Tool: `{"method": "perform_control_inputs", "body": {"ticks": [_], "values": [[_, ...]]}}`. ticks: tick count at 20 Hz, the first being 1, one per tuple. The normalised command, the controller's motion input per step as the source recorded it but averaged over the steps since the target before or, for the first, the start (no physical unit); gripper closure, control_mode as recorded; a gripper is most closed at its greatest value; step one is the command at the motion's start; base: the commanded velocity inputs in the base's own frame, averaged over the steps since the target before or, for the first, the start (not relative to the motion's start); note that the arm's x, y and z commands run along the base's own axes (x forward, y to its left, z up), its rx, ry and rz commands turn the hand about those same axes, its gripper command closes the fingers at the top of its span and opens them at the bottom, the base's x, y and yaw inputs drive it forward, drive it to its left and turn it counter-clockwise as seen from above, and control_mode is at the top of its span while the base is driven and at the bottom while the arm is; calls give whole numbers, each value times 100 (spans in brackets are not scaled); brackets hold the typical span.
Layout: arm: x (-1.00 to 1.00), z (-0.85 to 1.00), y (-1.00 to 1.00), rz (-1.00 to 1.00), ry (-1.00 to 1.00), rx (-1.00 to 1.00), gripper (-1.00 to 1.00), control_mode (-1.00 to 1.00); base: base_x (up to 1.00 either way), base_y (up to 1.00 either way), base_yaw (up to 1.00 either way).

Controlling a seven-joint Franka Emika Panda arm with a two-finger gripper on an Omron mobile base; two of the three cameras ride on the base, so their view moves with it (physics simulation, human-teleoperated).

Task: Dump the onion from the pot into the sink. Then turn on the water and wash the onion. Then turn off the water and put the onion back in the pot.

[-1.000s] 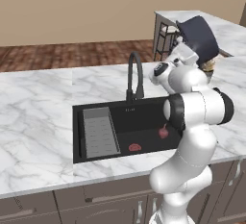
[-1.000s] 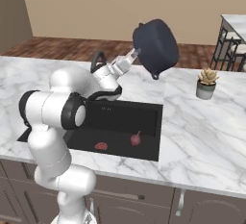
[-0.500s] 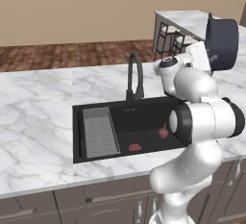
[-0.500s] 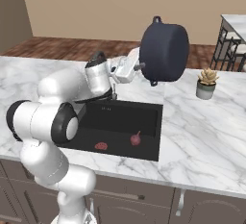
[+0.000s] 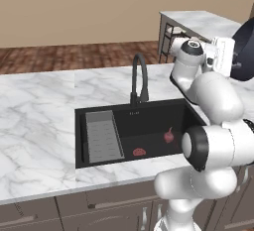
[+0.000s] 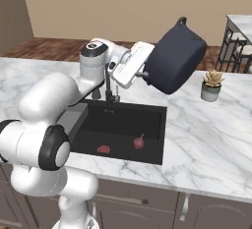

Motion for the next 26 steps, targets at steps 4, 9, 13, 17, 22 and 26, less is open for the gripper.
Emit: {"method": "perform_control_inputs", "body": {"ticks": [4, 9, 13, 17, 22, 26], "values": [[-29, -56, -15, -11, -33, 19, 100, -100, 0, 0, 0], [-13, -60, -11, -12, -24, 17, 100, -100, 0, 0, 0], [0, -45, 0, -15, -19, 9, 100, -100, 0, 0, 0], [15, -33, 0, -7, -10, 2, 100, -100, 0, 0, 0], [24, -30, 0, -1, -10, 0, 100, -100, 0, 0, 0], [28, -38, -1, 0, -15, 0, 100, -100, 0, 0, 0]]}}
